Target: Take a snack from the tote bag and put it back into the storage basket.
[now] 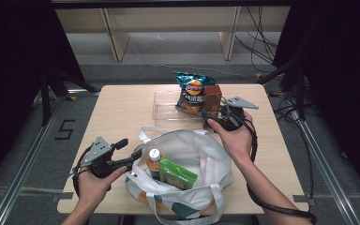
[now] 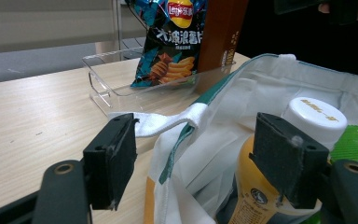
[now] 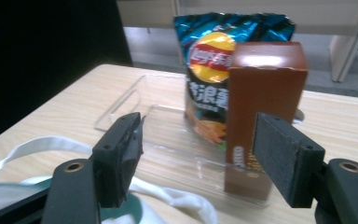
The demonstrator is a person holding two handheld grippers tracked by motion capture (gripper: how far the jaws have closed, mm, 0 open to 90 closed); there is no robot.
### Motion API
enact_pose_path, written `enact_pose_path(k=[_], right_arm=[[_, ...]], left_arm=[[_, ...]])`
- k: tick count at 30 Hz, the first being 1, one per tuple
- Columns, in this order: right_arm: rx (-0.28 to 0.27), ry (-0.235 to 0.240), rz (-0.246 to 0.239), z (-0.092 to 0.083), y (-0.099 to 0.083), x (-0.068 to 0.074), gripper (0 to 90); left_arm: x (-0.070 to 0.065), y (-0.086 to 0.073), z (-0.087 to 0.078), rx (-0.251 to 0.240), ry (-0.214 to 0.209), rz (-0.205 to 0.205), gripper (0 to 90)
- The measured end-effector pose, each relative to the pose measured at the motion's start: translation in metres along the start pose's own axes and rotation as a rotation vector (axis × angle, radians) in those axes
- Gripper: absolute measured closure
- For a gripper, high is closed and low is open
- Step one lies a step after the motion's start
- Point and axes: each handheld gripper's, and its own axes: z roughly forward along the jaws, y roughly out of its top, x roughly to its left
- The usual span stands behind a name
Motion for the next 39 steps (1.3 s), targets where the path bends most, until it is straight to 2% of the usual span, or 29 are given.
enact_pose_path(k=[3, 4, 6, 7, 8, 9, 11, 12, 14, 15, 16, 17, 18, 20, 21, 22, 26, 28, 30, 32, 33, 34, 35, 37, 38, 39], right_arm=[[-0.007, 0.028, -0.014, -0.007, -0.002, 0.006, 36.0], [-0.007, 0.036, -0.001, -0.010, -0.004, 0.009, 36.4], [-0.004, 0.057, -0.014, -0.013, -0.006, 0.010, 37.0], [0.001, 0.068, -0.001, -0.016, -0.007, 0.013, 37.4], [-0.006, 0.074, -0.045, -0.017, -0.008, 0.011, 37.5], [-0.003, 0.082, -0.027, -0.018, -0.010, 0.014, 37.7], [0.005, 0.103, -0.044, -0.021, -0.014, 0.016, 38.3], [0.007, 0.116, -0.027, -0.021, -0.016, 0.019, 38.4], [0.012, 0.129, -0.043, -0.022, -0.019, 0.021, 38.6], [0.021, 0.129, -0.045, -0.024, -0.020, 0.022, 38.7], [0.006, 0.140, -0.060, -0.023, -0.021, 0.022, 38.7], [0.026, 0.142, -0.043, -0.025, -0.022, 0.025, 38.6], [0.008, 0.145, -0.053, -0.025, -0.023, 0.025, 38.6], [0.015, 0.152, -0.069, -0.026, -0.024, 0.025, 38.6], [0.024, 0.154, -0.035, -0.027, -0.026, 0.027, 38.6], [0.019, 0.158, -0.055, -0.026, -0.026, 0.027, 38.6], [0.024, 0.164, -0.075, -0.027, -0.026, 0.026, 38.6], [0.032, 0.182, -0.054, -0.030, -0.027, 0.028, 38.7], [0.037, 0.190, -0.058, -0.032, -0.027, 0.030, 39.0], [0.016, 0.210, -0.089, -0.033, -0.028, 0.031, 39.9], [0.037, 0.221, -0.078, -0.034, -0.028, 0.033, 40.7], [0.025, 0.236, -0.094, -0.034, -0.029, 0.033, 41.2], [0.038, 0.243, -0.079, -0.036, -0.029, 0.035, 41.8], [0.025, 0.257, -0.110, -0.037, -0.031, 0.037, 43.5], [0.043, 0.286, -0.119, -0.037, -0.032, 0.037, 44.2], [0.054, 0.294, -0.100, -0.039, -0.033, 0.040, 44.9]], left_arm=[[0.000, 0.000, 0.001, -0.008, -0.010, -0.004, 29.8], [0.000, 0.000, 0.001, -0.010, -0.011, -0.004, 29.8], [0.000, 0.001, 0.001, -0.004, -0.005, -0.001, 29.8], [0.000, 0.000, 0.001, -0.003, -0.006, 0.000, 29.8], [0.000, 0.000, 0.001, -0.001, -0.007, 0.000, 29.8], [0.000, 0.000, 0.002, -0.001, -0.007, -0.002, 29.8], [0.000, 0.000, 0.001, -0.002, -0.008, 0.000, 29.8], [0.000, 0.000, 0.001, -0.002, -0.008, 0.001, 29.8], [0.001, 0.000, 0.001, -0.004, -0.007, 0.001, 29.8], [0.001, 0.000, 0.001, -0.004, -0.007, 0.000, 29.8], [0.000, 0.000, 0.001, -0.003, -0.007, -0.002, 29.8], [0.000, 0.000, 0.001, -0.004, -0.007, -0.003, 29.9], [-0.001, 0.000, 0.001, -0.004, -0.009, 0.002, 29.9], [-0.001, 0.000, 0.001, -0.002, -0.008, 0.004, 29.9], [-0.001, 0.000, 0.002, -0.001, -0.007, 0.003, 29.8], [0.000, 0.000, 0.003, -0.007, -0.014, 0.002, 29.8], [0.000, 0.000, 0.001, -0.002, -0.001, -0.002, 29.8], [0.000, 0.001, 0.001, -0.012, -0.007, 0.002, 29.8], [0.000, 0.002, 0.000, -0.010, -0.001, 0.004, 29.8], [0.000, 0.001, 0.001, -0.017, -0.009, -0.002, 29.8], [0.000, 0.001, 0.000, -0.007, 0.001, 0.002, 29.8], [0.000, 0.001, 0.000, -0.009, -0.002, 0.002, 29.8], [-0.001, 0.002, -0.001, -0.007, 0.000, 0.003, 29.8], [-0.001, 0.002, -0.001, -0.018, -0.002, 0.000, 29.8], [-0.001, 0.003, -0.001, -0.012, 0.009, 0.001, 29.8], [-0.001, 0.003, 0.000, -0.020, 0.000, -0.004, 29.8]])
